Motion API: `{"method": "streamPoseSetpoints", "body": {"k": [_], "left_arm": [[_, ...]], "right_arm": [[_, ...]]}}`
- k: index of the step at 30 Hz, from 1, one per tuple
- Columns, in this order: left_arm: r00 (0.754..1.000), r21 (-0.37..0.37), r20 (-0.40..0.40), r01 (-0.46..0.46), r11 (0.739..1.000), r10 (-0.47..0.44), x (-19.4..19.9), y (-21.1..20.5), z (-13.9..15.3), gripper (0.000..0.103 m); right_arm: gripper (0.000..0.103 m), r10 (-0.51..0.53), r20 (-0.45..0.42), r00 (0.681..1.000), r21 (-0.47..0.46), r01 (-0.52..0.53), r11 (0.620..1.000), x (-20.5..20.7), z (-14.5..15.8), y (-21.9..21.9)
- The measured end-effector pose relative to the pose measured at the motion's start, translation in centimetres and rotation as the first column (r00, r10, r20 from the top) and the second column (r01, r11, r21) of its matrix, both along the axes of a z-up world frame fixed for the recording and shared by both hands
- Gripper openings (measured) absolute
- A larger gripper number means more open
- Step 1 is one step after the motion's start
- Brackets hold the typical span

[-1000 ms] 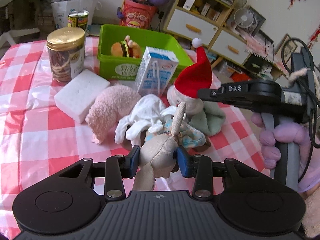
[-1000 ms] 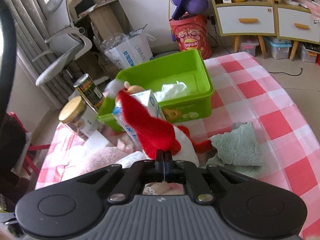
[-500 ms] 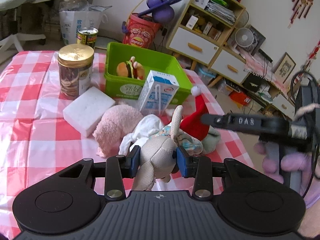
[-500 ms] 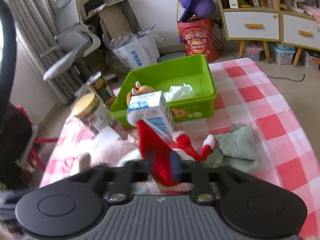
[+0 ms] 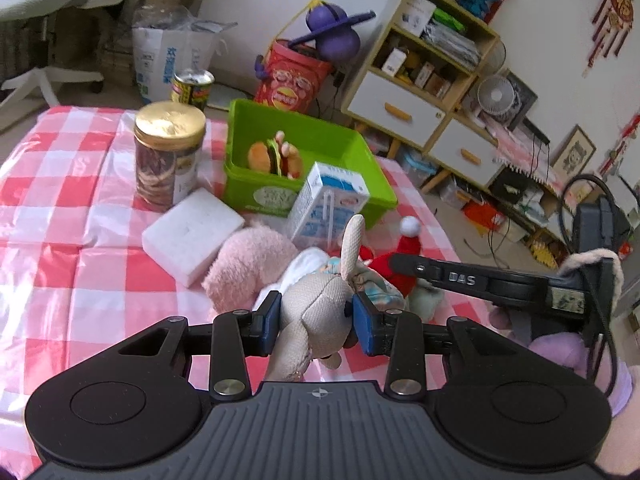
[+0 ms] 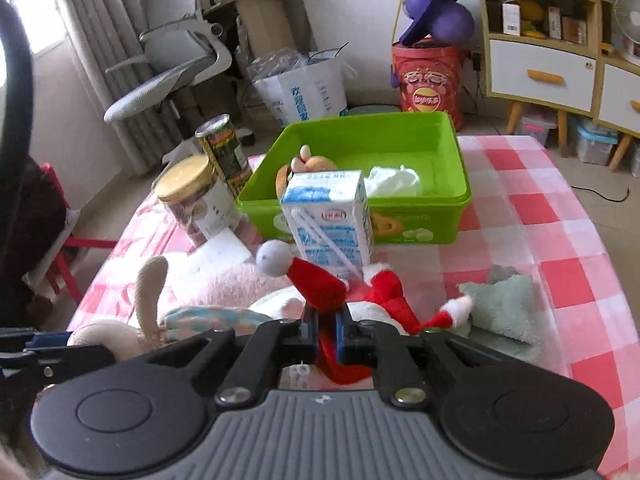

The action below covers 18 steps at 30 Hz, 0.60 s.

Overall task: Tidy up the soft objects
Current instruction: 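Carry the bunny into the green bin with the left tool while the right drops the Santa plush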

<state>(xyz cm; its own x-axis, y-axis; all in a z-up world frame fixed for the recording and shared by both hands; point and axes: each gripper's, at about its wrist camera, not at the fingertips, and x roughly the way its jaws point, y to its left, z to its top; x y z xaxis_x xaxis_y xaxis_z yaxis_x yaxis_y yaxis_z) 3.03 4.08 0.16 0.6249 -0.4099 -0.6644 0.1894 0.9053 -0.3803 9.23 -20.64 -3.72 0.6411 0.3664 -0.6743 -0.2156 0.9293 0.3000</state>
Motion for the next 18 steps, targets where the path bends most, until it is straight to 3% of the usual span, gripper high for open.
{"method": "streamPoseSetpoints", "body": {"k": [12, 18], "left_arm": [[0.990, -0.084, 0.071, -0.116, 0.990, 0.122, 0.8, 1.8, 3.2, 0.038], [0.980, -0.065, 0.130, -0.145, 0.987, 0.152, 3.4, 1.0, 5.6, 0.038]], "right_arm": [[0.000, -0.097, 0.092, 0.991, 0.107, 0.087, 0.990, -0.9, 5.2, -2.6], [0.000, -0.115, 0.169, 0.979, 0.128, 0.094, 0.987, 0.0, 8.9, -3.5]]}}
